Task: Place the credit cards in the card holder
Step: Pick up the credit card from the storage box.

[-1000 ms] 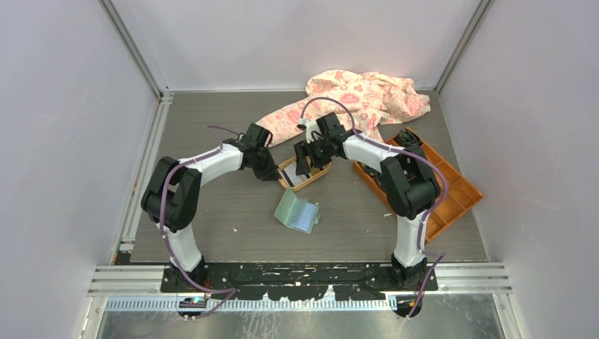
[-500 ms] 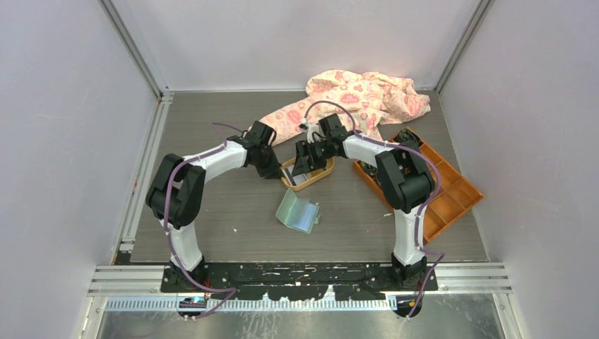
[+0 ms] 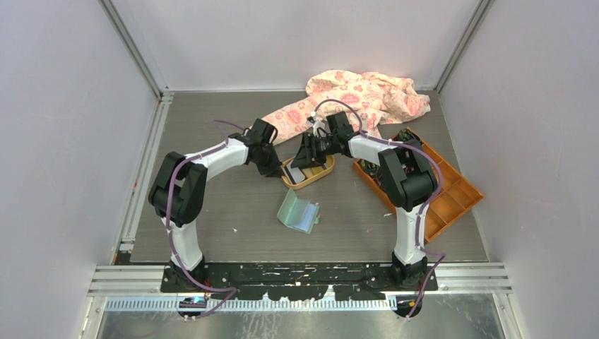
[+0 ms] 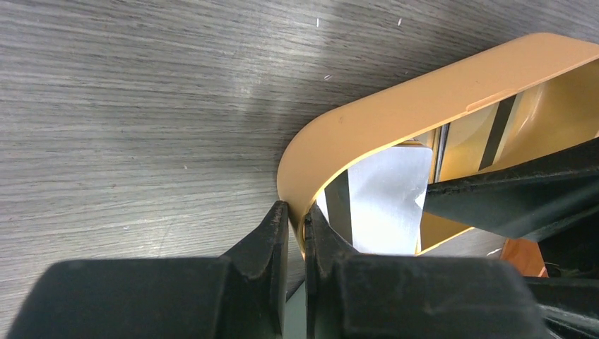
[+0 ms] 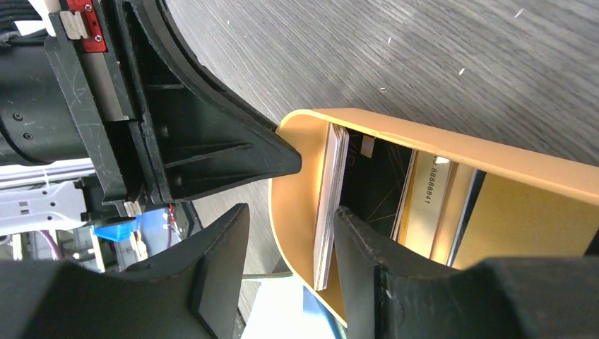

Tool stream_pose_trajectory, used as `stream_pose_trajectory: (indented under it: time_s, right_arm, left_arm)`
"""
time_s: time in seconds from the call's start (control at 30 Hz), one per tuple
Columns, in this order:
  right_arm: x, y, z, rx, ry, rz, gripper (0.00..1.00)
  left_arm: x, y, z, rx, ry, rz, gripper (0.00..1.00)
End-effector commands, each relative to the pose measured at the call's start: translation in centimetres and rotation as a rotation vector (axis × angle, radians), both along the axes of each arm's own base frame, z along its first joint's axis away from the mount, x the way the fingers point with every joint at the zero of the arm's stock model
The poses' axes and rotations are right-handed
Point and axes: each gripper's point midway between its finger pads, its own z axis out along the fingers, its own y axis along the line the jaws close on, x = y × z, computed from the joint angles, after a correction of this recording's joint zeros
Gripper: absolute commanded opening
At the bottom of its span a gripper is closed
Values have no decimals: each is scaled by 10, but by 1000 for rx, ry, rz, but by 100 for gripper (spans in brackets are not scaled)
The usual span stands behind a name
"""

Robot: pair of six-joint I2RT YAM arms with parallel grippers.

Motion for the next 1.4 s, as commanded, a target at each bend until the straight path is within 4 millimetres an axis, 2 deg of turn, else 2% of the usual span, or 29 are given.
stream_pose_trajectory:
  time_s: [0.0, 0.17, 0.37, 0.57, 1.0, 1.13, 1.37]
  right_arm:
    - [4, 6, 3, 21, 5, -14, 52]
    - [8, -6, -13, -96, -17, -27, 52]
    - [-1, 11, -1, 48, 69, 11, 43]
    - [-3, 19, 16, 150, 85, 18, 39]
    - [-2, 19, 4, 123, 111, -3, 39]
    - [-5, 16, -1, 80, 114, 4, 39]
    - [0, 1, -18, -131, 10, 2, 43]
  left_arm:
    - [20, -19, 30, -70, -88, -24, 0]
    - [21, -19, 31, -69, -89, -27, 0]
    - [22, -20, 33, -69, -89, -33, 0]
    - [21, -20, 31, -67, -85, -35, 0]
    - [23, -22, 30, -67, -81, -39, 0]
    - [23, -22, 29, -68, -78, -42, 0]
    - [23, -22, 31, -68, -80, -44, 0]
